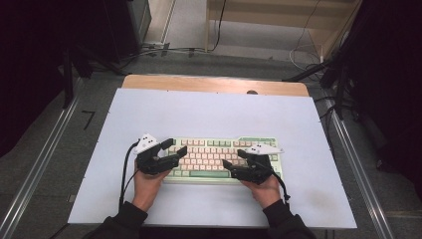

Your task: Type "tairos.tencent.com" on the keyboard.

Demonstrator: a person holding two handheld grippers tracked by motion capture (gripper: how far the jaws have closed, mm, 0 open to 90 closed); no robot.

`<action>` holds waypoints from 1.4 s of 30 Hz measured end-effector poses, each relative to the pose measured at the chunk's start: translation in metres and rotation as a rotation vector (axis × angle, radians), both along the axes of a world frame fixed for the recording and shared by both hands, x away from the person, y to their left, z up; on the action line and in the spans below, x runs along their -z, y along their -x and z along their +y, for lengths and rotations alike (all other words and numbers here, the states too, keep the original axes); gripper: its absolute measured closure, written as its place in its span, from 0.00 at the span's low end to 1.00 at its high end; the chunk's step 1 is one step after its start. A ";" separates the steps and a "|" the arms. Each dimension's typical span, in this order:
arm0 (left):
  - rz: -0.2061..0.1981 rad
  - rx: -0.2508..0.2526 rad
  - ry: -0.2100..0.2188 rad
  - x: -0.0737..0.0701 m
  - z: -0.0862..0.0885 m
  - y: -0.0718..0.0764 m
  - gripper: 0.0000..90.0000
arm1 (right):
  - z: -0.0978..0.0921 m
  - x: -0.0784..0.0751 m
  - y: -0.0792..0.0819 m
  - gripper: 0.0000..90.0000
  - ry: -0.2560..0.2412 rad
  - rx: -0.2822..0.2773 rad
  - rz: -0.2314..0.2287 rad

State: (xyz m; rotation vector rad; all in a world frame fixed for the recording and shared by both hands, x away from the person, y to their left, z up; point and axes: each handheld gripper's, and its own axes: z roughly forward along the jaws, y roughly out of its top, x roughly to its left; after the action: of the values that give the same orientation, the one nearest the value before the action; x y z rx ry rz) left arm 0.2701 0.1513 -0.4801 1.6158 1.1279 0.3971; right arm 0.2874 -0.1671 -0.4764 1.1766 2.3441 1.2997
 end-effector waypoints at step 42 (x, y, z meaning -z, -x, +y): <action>0.001 0.009 -0.030 0.003 -0.004 -0.001 0.36 | 0.039 0.015 0.008 0.97 0.063 -0.118 -0.012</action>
State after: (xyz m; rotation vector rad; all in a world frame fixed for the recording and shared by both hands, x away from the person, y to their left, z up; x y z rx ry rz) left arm 0.2714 0.1470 -0.4836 1.6470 1.1198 0.4087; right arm 0.2799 -0.1277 -0.4915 1.0228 2.4601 1.2557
